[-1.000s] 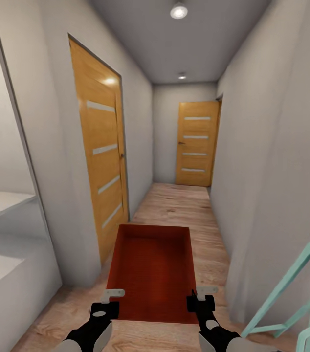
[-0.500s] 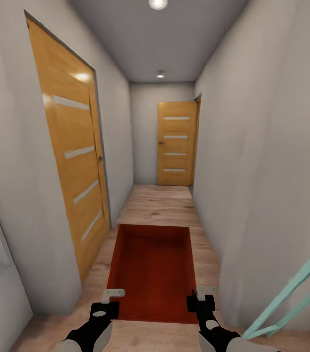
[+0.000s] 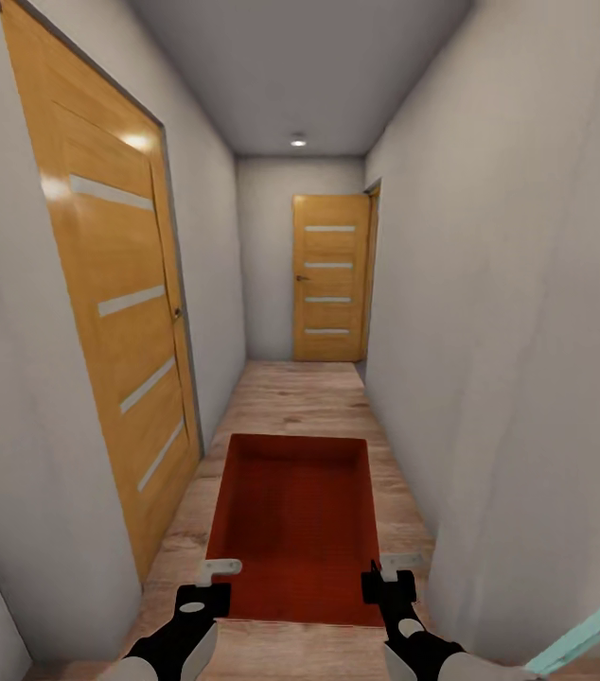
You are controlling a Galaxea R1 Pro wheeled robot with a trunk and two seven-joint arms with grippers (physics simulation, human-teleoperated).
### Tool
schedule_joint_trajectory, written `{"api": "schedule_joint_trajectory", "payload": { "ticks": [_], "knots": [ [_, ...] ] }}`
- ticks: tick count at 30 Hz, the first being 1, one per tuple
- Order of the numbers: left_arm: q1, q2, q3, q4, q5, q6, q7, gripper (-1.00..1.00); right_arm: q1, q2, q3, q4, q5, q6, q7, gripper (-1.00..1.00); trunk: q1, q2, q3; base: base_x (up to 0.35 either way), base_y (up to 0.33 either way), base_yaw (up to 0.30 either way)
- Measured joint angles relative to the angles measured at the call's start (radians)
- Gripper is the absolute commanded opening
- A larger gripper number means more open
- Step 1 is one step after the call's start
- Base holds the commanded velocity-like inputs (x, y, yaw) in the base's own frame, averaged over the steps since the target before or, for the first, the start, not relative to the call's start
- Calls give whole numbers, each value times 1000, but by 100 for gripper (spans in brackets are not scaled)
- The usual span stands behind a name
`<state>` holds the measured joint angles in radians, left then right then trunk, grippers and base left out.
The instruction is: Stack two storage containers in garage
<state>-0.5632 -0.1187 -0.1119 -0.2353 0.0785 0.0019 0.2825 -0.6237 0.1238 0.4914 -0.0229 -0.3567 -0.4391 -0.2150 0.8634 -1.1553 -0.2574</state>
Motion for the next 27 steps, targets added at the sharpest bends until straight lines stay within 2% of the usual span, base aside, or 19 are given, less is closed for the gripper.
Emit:
{"api": "schedule_joint_trajectory", "payload": {
  "ticks": [13, 27],
  "knots": [
    [0, 0, 1, 1, 1, 0, 0, -100, 0, 0, 1, 0, -1, 1, 1, -100, 0, 0, 0, 319, 98, 0],
    [0, 0, 1, 2, 1, 0, 0, -100, 0, 0, 1, 1, 0, 2, 1, -100, 0, 0, 0, 323, 7, 0]
  ]
}}
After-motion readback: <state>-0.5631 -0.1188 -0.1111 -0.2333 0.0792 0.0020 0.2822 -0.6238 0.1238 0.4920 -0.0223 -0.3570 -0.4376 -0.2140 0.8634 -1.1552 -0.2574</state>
